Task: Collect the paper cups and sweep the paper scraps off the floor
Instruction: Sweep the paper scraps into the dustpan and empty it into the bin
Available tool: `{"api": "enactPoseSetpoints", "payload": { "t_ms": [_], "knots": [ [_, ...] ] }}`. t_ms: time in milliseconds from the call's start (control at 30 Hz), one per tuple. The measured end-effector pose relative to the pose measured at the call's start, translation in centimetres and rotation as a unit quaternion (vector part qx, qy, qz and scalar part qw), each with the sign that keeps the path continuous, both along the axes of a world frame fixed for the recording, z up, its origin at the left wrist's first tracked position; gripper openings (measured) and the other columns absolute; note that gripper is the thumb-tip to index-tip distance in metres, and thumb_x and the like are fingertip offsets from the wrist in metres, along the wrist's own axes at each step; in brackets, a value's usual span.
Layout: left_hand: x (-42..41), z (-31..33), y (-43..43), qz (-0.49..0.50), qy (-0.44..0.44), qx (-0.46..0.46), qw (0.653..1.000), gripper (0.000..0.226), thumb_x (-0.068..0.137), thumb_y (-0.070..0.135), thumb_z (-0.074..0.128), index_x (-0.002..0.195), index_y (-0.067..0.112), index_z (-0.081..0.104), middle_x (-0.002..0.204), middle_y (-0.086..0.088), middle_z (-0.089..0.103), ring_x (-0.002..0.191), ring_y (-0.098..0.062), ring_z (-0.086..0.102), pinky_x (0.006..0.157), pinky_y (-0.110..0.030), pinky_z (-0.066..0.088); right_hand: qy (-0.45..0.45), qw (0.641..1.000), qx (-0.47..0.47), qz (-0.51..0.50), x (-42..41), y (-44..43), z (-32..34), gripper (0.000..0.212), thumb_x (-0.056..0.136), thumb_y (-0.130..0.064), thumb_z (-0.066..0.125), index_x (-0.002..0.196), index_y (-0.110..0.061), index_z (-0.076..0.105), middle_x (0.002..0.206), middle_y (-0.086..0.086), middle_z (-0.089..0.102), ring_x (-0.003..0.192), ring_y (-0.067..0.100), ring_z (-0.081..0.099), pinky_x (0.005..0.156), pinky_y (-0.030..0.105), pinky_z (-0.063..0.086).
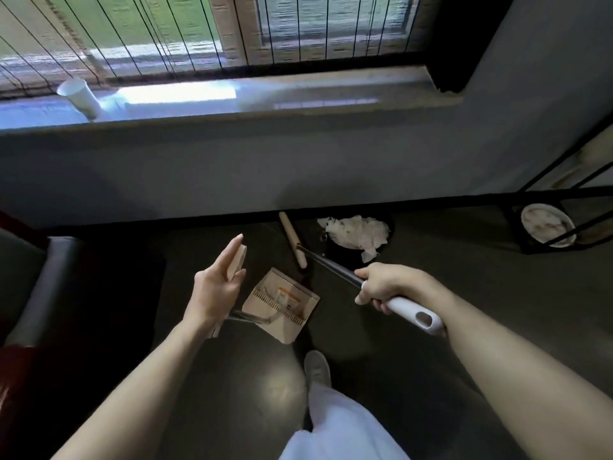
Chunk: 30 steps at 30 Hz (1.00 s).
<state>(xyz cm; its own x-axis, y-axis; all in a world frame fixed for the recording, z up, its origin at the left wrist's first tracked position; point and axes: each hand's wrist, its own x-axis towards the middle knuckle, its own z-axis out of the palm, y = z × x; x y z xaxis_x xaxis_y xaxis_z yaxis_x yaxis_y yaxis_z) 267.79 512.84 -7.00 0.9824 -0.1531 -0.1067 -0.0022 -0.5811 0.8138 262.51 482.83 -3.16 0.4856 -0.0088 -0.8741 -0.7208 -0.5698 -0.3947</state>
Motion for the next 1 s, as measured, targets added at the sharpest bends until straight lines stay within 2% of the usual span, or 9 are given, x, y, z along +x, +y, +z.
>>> {"api": "enactPoseSetpoints", "payload": {
  "t_ms": [133,233,300,467,567,667,733,833,1000],
  "knots": [
    [4.1,0.6,0.7,-0.032,0.008,0.005,0.999,0.07,0.091,0.007,0.061,0.135,0.054,0.035,0.121,0.002,0.053,0.083,0.008,0.055,0.062,0.002,0.043,0.021,0.998,0.021,-0.063,4.3,0.4,-0.6,0.069,0.09,-0.001,0.059,0.148,-0.024,0.029,0.071,0.005,0.052,0.038,0.004,0.046,0.037,0.017,0.04],
    [7.3,1.3,1.5,-0.05,0.016,-0.001,0.999,0.071,0.091,0.006,0.061,0.135,0.055,0.033,0.12,0.005,0.052,0.081,0.015,0.058,0.062,0.001,0.042,0.047,0.995,0.026,-0.085,6.4,1.2,-0.6,0.064,0.09,0.0,0.058,0.145,-0.023,0.034,0.071,0.005,0.051,0.036,0.004,0.046,0.037,0.017,0.039],
    [9.8,1.5,2.2,-0.063,0.011,-0.001,0.998,0.073,0.091,0.006,0.061,0.132,0.06,0.033,0.118,0.009,0.054,0.082,0.026,0.053,0.066,0.005,0.039,0.058,0.993,0.024,-0.101,7.5,1.9,-0.7,0.062,0.09,0.0,0.058,0.143,-0.021,0.036,0.069,0.004,0.051,0.037,0.005,0.045,0.037,0.016,0.039],
    [16.1,1.5,4.2,-0.132,0.023,-0.02,0.991,0.074,0.09,0.005,0.062,0.128,0.063,0.037,0.125,0.015,0.052,0.099,0.031,0.043,0.082,0.007,0.031,0.064,0.981,0.021,-0.183,9.1,4.9,-1.5,0.067,0.089,-0.001,0.059,0.146,-0.025,0.033,0.066,0.003,0.052,0.039,0.006,0.046,0.04,0.018,0.039],
    [19.2,1.7,5.7,-0.204,0.033,-0.045,0.977,0.071,0.091,0.001,0.06,0.131,0.056,0.039,0.127,0.021,0.05,0.11,0.028,0.039,0.088,0.006,0.029,0.056,0.965,0.015,-0.255,9.7,7.9,-1.6,0.07,0.089,-0.001,0.059,0.147,-0.027,0.03,0.064,0.002,0.053,0.037,0.006,0.046,0.039,0.018,0.039],
    [21.4,2.1,7.3,-0.242,0.056,-0.078,0.965,0.07,0.091,-0.002,0.058,0.13,0.055,0.043,0.122,0.03,0.051,0.114,0.024,0.041,0.088,0.006,0.029,0.048,0.946,0.013,-0.32,10.6,10.9,-1.0,0.066,0.09,0.0,0.059,0.146,-0.024,0.033,0.046,0.0,0.053,0.033,0.007,0.044,0.036,0.016,0.036],
    [22.7,2.3,8.1,-0.266,0.069,-0.098,0.956,0.069,0.091,-0.005,0.056,0.131,0.05,0.044,0.126,0.025,0.052,0.117,0.018,0.044,0.089,0.004,0.03,0.047,0.934,0.014,-0.355,11.3,12.5,-0.3,0.055,0.091,0.001,0.057,0.14,-0.017,0.039,0.037,-0.002,0.05,0.032,0.007,0.043,0.035,0.015,0.036],
    [24.5,2.3,8.9,-0.283,0.085,-0.107,0.949,0.067,0.091,-0.008,0.055,0.132,0.043,0.044,0.129,0.022,0.051,0.119,0.013,0.046,0.094,-0.001,0.032,0.056,0.923,-0.012,-0.381,12.5,13.9,0.6,0.038,0.092,-0.001,0.056,0.128,-0.009,0.048,0.038,-0.002,0.05,0.033,0.007,0.042,0.036,0.016,0.035],
    [27.2,1.7,9.1,-0.321,0.054,-0.086,0.942,0.069,0.089,-0.01,0.057,0.133,0.04,0.042,0.126,0.027,0.051,0.118,0.012,0.047,0.096,-0.002,0.032,0.08,0.904,-0.031,-0.418,14.6,14.2,0.9,0.035,0.094,-0.007,0.054,0.128,-0.015,0.051,0.041,-0.003,0.048,0.044,0.008,0.04,0.045,0.018,0.033]
  ]
}}
